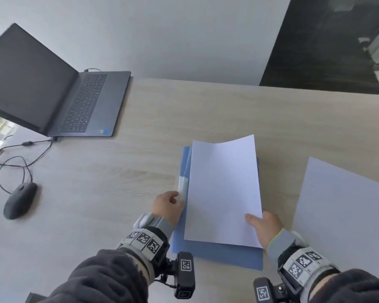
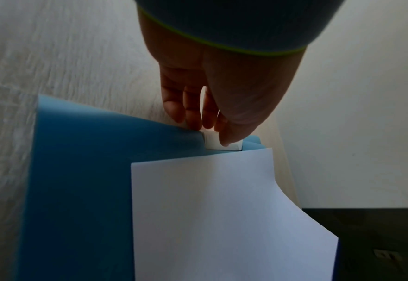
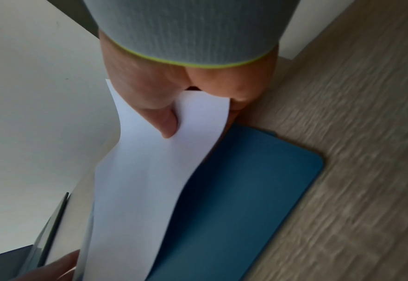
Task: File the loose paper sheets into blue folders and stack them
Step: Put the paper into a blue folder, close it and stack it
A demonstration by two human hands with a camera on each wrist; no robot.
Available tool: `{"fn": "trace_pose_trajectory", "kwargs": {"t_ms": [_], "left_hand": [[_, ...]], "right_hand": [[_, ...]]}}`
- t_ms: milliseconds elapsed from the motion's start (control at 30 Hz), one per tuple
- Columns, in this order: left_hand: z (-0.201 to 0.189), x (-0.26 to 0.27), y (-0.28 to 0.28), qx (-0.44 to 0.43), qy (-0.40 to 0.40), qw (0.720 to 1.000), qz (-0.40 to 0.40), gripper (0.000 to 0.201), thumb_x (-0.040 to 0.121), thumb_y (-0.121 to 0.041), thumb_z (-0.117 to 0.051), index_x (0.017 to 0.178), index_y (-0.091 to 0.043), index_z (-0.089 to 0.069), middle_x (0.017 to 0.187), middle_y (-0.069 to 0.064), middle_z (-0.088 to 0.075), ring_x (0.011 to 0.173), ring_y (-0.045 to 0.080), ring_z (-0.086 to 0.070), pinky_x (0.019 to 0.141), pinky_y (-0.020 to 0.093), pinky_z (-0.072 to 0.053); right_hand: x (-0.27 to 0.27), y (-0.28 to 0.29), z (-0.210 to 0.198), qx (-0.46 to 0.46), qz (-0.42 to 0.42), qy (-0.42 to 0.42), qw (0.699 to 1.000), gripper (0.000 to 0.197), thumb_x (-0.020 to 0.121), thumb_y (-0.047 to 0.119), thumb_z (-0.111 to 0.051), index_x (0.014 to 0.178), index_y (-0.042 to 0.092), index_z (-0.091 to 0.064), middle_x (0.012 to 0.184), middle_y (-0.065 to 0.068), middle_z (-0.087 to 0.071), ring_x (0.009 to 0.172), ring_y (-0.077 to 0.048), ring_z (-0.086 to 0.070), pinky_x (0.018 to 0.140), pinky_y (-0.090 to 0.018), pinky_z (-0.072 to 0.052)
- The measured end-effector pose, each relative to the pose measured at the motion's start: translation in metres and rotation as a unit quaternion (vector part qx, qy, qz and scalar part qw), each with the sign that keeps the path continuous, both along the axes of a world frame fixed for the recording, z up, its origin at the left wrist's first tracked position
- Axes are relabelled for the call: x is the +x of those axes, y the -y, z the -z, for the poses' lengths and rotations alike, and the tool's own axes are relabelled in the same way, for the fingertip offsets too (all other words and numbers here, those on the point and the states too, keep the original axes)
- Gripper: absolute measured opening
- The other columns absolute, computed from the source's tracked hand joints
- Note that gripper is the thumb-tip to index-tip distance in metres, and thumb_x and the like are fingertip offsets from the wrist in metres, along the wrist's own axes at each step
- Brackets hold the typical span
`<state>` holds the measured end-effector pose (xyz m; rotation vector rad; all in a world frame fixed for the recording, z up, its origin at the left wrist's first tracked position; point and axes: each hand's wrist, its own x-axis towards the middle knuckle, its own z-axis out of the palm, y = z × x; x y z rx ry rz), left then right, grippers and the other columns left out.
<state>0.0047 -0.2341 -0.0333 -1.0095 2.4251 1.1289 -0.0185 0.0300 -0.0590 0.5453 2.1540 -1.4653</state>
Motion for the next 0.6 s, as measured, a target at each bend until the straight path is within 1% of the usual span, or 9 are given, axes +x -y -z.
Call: {"fn": "trace_pose_trajectory", "kwargs": {"t_ms": [33,67,133,200,267,333,400,467,600], "left_hand": [[0.002,-0.002,0.002,0.001,0.002,1.0,0.004,0.039,0.089,-0.019,-0.059,0.127,-0.015,-0.062,0.104,0.002,-0.065,0.095,0.025,-0.063,0.085,0.032,-0.05],[0.003,-0.003,0.002,0.002,0.003,1.0,0.011,0.04,0.088,-0.021,-0.059,0.127,-0.015,-0.061,0.108,0.003,-0.066,0.095,0.025,-0.063,0.084,0.034,-0.051],[0.006,-0.004,0.002,0.0,0.001,1.0,0.029,0.044,0.085,-0.023,-0.059,0.129,-0.017,-0.059,0.107,0.002,-0.063,0.088,0.02,-0.061,0.074,0.031,-0.048],[0.008,-0.006,0.002,-0.002,0.002,0.999,0.046,0.05,0.084,-0.025,-0.059,0.134,-0.02,-0.055,0.108,0.001,-0.06,0.084,0.017,-0.058,0.071,0.027,-0.044],[0.008,-0.007,0.004,0.002,0.007,0.998,0.057,0.055,0.084,-0.027,-0.061,0.138,-0.022,-0.051,0.107,0.0,-0.06,0.086,0.017,-0.058,0.073,0.028,-0.044],[0.007,-0.008,0.01,0.011,0.009,0.998,0.058,0.056,0.084,-0.032,-0.067,0.136,-0.022,-0.051,0.099,-0.004,-0.061,0.086,0.017,-0.06,0.074,0.029,-0.046],[0.007,-0.01,0.015,0.02,0.008,0.998,0.06,0.05,0.081,-0.036,-0.072,0.127,-0.026,-0.055,0.089,-0.008,-0.059,0.082,0.016,-0.061,0.074,0.03,-0.049],[0.008,-0.012,0.02,0.031,0.007,0.998,0.058,0.04,0.08,-0.034,-0.076,0.115,-0.026,-0.058,0.082,-0.01,-0.059,0.078,0.016,-0.061,0.076,0.033,-0.053],[0.01,-0.014,0.03,0.067,0.009,0.997,0.04,0.026,0.078,-0.032,-0.078,0.095,-0.019,-0.063,0.088,-0.004,-0.069,0.078,0.018,-0.064,0.076,0.035,-0.055]], "right_hand": [[0.0,0.002,0.001,0.003,0.004,0.002,1.0,0.006,0.086,0.01,-0.065,0.083,0.014,-0.068,0.078,-0.002,-0.069,0.078,-0.029,-0.064,0.074,-0.031,-0.047],[-0.001,0.002,0.002,0.004,0.006,0.001,1.0,0.009,0.086,0.01,-0.065,0.081,0.016,-0.069,0.08,-0.002,-0.07,0.078,-0.028,-0.065,0.075,-0.033,-0.049],[-0.001,0.004,0.002,0.003,0.005,0.002,1.0,0.014,0.086,0.012,-0.064,0.078,0.022,-0.068,0.084,-0.002,-0.072,0.08,-0.028,-0.067,0.078,-0.037,-0.053],[0.0,0.004,0.002,0.004,0.005,0.004,1.0,0.013,0.086,0.013,-0.064,0.079,0.023,-0.069,0.085,-0.001,-0.073,0.081,-0.028,-0.068,0.081,-0.04,-0.054],[0.0,0.003,0.001,0.001,0.005,0.003,1.0,0.013,0.086,0.013,-0.064,0.081,0.023,-0.069,0.086,-0.001,-0.073,0.082,-0.027,-0.068,0.081,-0.039,-0.053],[-0.001,0.006,-0.002,-0.007,0.001,-0.001,1.0,0.013,0.087,0.012,-0.063,0.084,0.023,-0.068,0.088,0.0,-0.072,0.082,-0.023,-0.067,0.078,-0.035,-0.051],[-0.001,0.007,-0.004,-0.009,-0.002,-0.001,1.0,0.01,0.088,0.012,-0.063,0.088,0.02,-0.068,0.089,0.0,-0.071,0.082,-0.02,-0.066,0.077,-0.032,-0.049],[-0.001,0.009,-0.002,-0.003,-0.004,0.001,1.0,0.008,0.088,0.012,-0.063,0.092,0.017,-0.068,0.091,-0.001,-0.072,0.083,-0.021,-0.067,0.077,-0.033,-0.05],[-0.008,0.016,0.004,0.012,-0.018,0.003,1.0,0.013,0.086,0.014,-0.064,0.084,0.026,-0.07,0.092,-0.003,-0.074,0.088,-0.029,-0.068,0.087,-0.044,-0.054]]}}
